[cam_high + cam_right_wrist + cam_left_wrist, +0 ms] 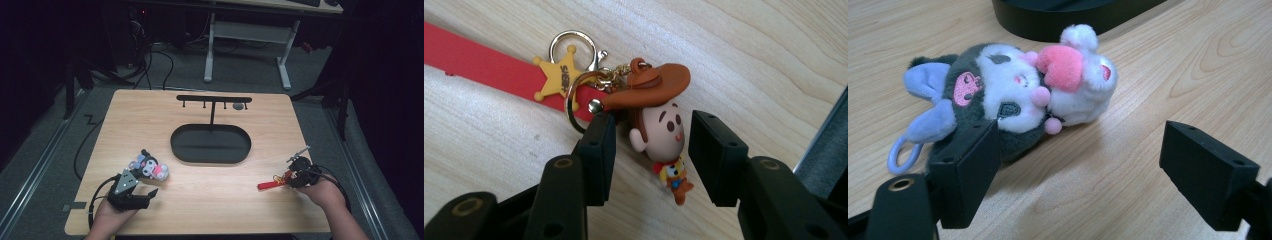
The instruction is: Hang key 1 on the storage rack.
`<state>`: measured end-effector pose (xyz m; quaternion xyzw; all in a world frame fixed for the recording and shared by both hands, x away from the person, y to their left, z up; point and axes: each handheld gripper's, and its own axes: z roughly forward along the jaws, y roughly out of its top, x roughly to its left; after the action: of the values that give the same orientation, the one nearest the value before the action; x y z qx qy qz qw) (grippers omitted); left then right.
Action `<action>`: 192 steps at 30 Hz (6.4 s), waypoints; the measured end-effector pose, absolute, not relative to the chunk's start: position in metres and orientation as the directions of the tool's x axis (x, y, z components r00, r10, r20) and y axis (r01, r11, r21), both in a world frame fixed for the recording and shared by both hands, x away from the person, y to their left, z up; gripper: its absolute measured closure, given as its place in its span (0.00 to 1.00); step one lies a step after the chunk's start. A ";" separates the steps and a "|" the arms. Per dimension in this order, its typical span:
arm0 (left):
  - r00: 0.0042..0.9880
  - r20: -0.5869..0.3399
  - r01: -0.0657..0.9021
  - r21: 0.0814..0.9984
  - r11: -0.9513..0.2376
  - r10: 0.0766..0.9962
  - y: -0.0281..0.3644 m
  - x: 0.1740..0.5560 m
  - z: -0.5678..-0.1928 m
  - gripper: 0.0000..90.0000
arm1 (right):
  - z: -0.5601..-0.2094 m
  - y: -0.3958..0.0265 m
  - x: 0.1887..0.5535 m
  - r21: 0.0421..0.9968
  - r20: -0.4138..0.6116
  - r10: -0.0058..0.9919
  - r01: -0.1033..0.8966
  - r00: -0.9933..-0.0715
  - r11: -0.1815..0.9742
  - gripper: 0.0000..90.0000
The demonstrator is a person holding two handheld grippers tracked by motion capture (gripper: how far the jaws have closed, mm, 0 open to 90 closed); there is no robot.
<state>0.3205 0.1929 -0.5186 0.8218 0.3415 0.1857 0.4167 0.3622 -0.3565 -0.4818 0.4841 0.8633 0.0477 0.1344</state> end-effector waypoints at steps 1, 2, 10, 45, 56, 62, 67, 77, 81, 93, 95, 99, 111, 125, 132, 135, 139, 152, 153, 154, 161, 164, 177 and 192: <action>0.698 0.021 0.407 0.811 -0.420 0.716 0.193 0.321 -0.519 0.19 | -0.483 -0.356 0.363 0.208 -0.180 0.854 0.829 -0.489 0.519 0.62; 0.698 0.022 0.407 0.811 -0.422 0.716 0.193 0.321 -0.519 0.19 | -0.483 -0.357 0.364 0.206 -0.177 0.853 0.828 -0.492 0.521 0.62; 0.699 0.019 0.406 0.812 -0.419 0.714 0.192 0.321 -0.519 0.19 | -0.485 -0.363 0.373 0.190 -0.115 0.866 0.845 -0.487 0.500 0.66; 0.699 0.016 0.406 0.814 -0.415 0.715 0.193 0.319 -0.519 0.19 | -0.449 -0.349 0.364 0.200 0.008 0.874 0.857 -0.485 0.474 0.71; 0.702 0.016 0.404 0.814 -0.417 0.712 0.192 0.320 -0.519 0.19 | -0.400 -0.333 0.348 0.227 0.019 0.859 0.839 -0.512 0.495 0.71; 0.702 0.011 0.404 0.817 -0.412 0.712 0.193 0.320 -0.518 0.19 | -0.375 -0.324 0.341 0.237 0.013 0.851 0.828 -0.526 0.508 0.71; 0.703 0.013 0.402 0.818 -0.413 0.711 0.193 0.319 -0.518 0.19 | -0.358 -0.316 0.341 0.233 0.002 0.847 0.824 -0.532 0.517 0.71; 0.704 0.013 0.398 0.821 -0.410 0.710 0.193 0.319 -0.517 0.19 | -0.332 -0.296 0.354 0.253 -0.030 0.837 0.806 -0.546 0.535 0.71; 0.705 0.013 0.396 0.822 -0.409 0.709 0.193 0.319 -0.517 0.19 | -0.328 -0.292 0.360 0.264 -0.028 0.840 0.806 -0.542 0.530 0.71; 0.709 0.013 0.393 0.823 -0.410 0.705 0.193 0.319 -0.517 0.19 | -0.318 -0.270 0.384 0.274 -0.010 0.839 0.806 -0.543 0.525 0.71; 0.710 0.013 0.392 0.823 -0.410 0.704 0.193 0.319 -0.517 0.19 | -0.317 -0.266 0.390 0.282 -0.006 0.841 0.806 -0.541 0.521 0.71; 0.712 0.012 0.391 0.824 -0.410 0.703 0.193 0.319 -0.517 0.19 | -0.314 -0.263 0.397 0.288 -0.008 0.845 0.808 -0.535 0.514 0.71; 0.710 0.008 0.391 0.826 -0.405 0.704 0.194 0.319 -0.517 0.19 | -0.308 -0.258 0.422 0.291 0.006 0.855 0.819 -0.518 0.494 0.71; 0.712 0.008 0.391 0.826 -0.406 0.702 0.194 0.319 -0.517 0.20 | -0.303 -0.252 0.446 0.301 -0.005 0.870 0.828 -0.494 0.472 0.71; 0.712 0.008 0.392 0.825 -0.408 0.702 0.193 0.319 -0.518 0.20 | -0.302 -0.250 0.457 0.316 0.007 0.872 0.828 -0.490 0.463 0.71; 0.713 0.005 0.393 0.825 -0.406 0.701 0.193 0.319 -0.517 0.20 | -0.302 -0.248 0.462 0.321 0.011 0.875 0.831 -0.483 0.455 0.71; 0.713 0.006 0.391 0.827 -0.404 0.701 0.193 0.319 -0.517 0.20 | -0.303 -0.246 0.469 0.317 0.006 0.879 0.834 -0.478 0.451 0.71; 0.716 0.000 0.392 0.827 -0.402 0.698 0.193 0.319 -0.517 0.20 | -0.299 -0.245 0.488 0.329 0.008 0.892 0.843 -0.453 0.425 0.71; 0.714 0.001 0.392 0.828 -0.402 0.700 0.193 0.319 -0.517 0.20 | -0.298 -0.244 0.491 0.329 0.006 0.893 0.845 -0.449 0.423 0.71; 0.714 0.001 0.392 0.828 -0.401 0.700 0.193 0.319 -0.518 0.20 | -0.298 -0.244 0.491 0.329 0.006 0.893 0.845 -0.449 0.423 0.71; 0.717 0.000 0.393 0.827 -0.403 0.698 0.193 0.319 -0.517 0.20 | -0.296 -0.241 0.499 0.330 0.011 0.894 0.846 -0.447 0.419 0.71; 0.715 0.000 0.392 0.829 -0.400 0.699 0.194 0.319 -0.517 0.20 | -0.297 -0.240 0.503 0.331 0.013 0.896 0.847 -0.445 0.416 0.71; 0.718 -0.004 0.398 0.823 -0.405 0.697 0.194 0.319 -0.518 0.20 | -0.296 -0.241 0.510 0.347 0.015 0.904 0.850 -0.427 0.395 0.71; 0.717 -0.001 0.395 0.825 -0.405 0.697 0.193 0.319 -0.518 0.20 | -0.299 -0.243 0.512 0.359 0.009 0.911 0.852 -0.412 0.382 0.71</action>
<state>0.3188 0.1935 -0.5180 0.8197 0.3329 0.1746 0.4321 0.5124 -0.2433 -0.2993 0.5337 0.8257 0.1557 0.0955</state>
